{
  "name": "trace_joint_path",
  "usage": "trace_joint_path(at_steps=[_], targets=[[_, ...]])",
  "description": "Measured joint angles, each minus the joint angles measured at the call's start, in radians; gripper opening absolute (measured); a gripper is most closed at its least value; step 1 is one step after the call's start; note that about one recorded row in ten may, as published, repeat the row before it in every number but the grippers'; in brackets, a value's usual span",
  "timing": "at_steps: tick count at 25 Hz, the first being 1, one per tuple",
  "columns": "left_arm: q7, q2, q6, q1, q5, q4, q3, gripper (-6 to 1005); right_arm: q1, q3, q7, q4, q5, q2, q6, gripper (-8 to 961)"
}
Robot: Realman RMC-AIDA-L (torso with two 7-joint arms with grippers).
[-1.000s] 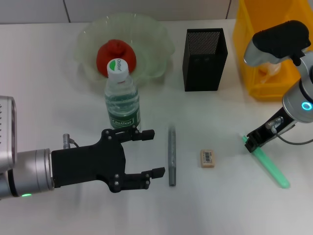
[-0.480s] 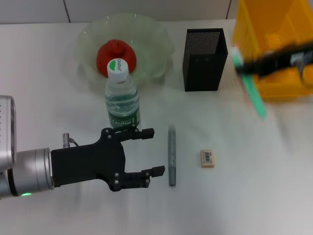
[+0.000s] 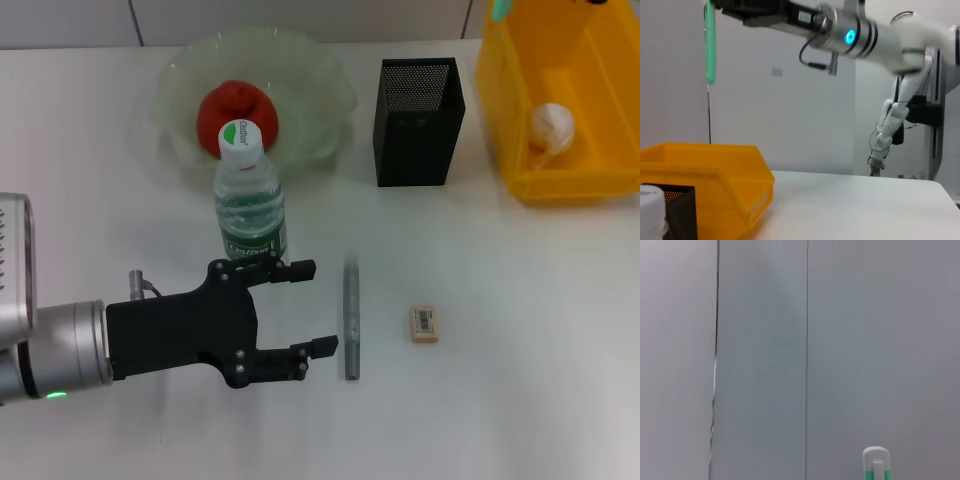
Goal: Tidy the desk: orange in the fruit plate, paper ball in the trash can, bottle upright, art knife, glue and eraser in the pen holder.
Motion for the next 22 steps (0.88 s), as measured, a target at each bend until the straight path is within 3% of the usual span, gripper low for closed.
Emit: trace_joint_path(at_steps=[1,2,3,7,12,17,22], targets=[[-0.001,0.000,0.000,0.000,0.000,0.000,0.000,785,0.017,0.008,-0.080,0.075,0.060,-0.001,-0.025,223],[-0.003,0.000,0.000,0.000,0.001,0.000,0.000,785,0.058,0.030,-0.222,0.235,0.156,-0.001,-0.078,225],[-0.004,0.000,0.000,0.000,0.001,0.000,0.000,785,0.058,0.030,-0.222,0.235,0.156,-0.001,-0.078,228],[-0.007,0.000,-0.001,0.002,0.001,0.000,0.000,785,0.192,0.097,-0.395,0.560,0.190,-0.003,-0.134,237],[-0.008,0.000,-0.001,0.003,0.003,0.000,0.000,785,0.295,0.110,-0.495,0.750,0.174,-0.005,-0.089,248],[-0.008,0.000,-0.001,0.003,0.004,0.000,0.000,785,0.355,0.104,-0.529,0.830,0.167,-0.004,-0.010,259],[-0.008,0.000,0.000,0.004,0.004,0.000,0.000,785,0.366,0.100,-0.532,0.845,0.164,-0.003,0.009,270]])
